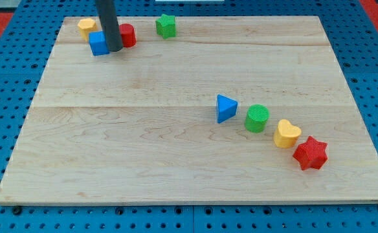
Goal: Slide the hexagon into the red circle
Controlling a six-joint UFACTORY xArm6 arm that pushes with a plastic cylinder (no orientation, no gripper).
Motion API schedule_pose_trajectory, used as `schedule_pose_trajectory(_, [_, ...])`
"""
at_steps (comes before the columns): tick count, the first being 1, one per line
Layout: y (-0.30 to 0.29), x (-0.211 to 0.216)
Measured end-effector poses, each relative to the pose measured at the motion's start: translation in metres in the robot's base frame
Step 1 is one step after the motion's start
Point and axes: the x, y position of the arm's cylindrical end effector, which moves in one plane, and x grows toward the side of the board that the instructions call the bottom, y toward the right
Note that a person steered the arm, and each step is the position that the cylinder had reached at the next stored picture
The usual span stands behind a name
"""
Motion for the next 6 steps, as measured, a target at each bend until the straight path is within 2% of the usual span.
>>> schedule_pose_trajectory(1, [-0.004, 0.01])
schedule_pose_trajectory(2, [-0.01, 0.04])
schedule_pose_trajectory(3, [-0.066, 0.035])
schedule_pose_trajectory(4, [-0.107, 0.01])
schedule_pose_trajectory(6, [-0.144, -0.005])
